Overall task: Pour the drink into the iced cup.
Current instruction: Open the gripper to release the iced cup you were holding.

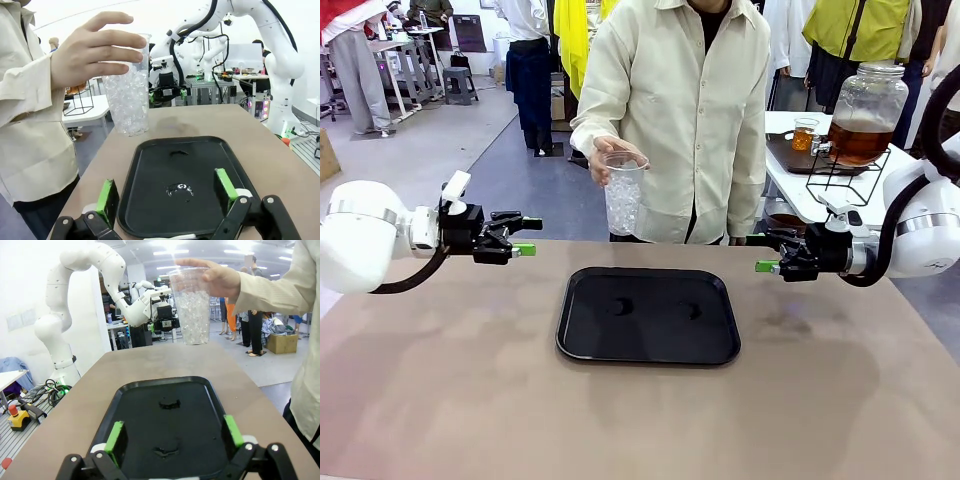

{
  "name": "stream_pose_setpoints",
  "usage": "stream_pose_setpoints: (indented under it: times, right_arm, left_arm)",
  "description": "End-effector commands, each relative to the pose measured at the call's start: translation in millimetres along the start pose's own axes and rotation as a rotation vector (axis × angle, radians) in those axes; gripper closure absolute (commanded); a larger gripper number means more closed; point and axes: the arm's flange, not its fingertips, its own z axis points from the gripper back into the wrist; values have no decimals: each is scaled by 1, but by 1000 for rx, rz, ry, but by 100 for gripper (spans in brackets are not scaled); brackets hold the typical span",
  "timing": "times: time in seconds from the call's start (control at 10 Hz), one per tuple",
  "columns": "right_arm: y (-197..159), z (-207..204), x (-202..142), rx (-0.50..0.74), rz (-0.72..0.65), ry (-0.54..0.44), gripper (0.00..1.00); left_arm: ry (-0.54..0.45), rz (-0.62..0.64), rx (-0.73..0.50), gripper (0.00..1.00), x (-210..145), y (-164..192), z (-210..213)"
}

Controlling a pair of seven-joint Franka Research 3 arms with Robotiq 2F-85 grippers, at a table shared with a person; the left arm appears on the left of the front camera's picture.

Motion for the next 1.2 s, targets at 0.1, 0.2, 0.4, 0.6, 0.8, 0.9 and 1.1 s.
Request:
stream_pose_setpoints:
  times: [0.1,0.2,0.4,0.6,0.8,0.9,1.1]
  right_arm:
    - [-1,-1,2,3,3,0,0]
    - [-1,-1,2,3,3,0,0]
    - [-1,-1,2,3,3,0,0]
    - [-1,-1,2,3,3,0,0]
    - [-1,-1,2,3,3,0,0]
    - [-1,-1,2,3,3,0,0]
    - [-1,-1,2,3,3,0,0]
  left_arm:
    - [-4,-2,-3,0,1,0,0]
    - [-4,-2,-3,0,1,0,0]
    - [-4,-2,-3,0,1,0,0]
    - [-4,-2,-3,0,1,0,0]
    - [-4,-2,-3,0,1,0,0]
    - [-4,-2,-3,0,1,0,0]
    - [-4,-2,-3,0,1,0,0]
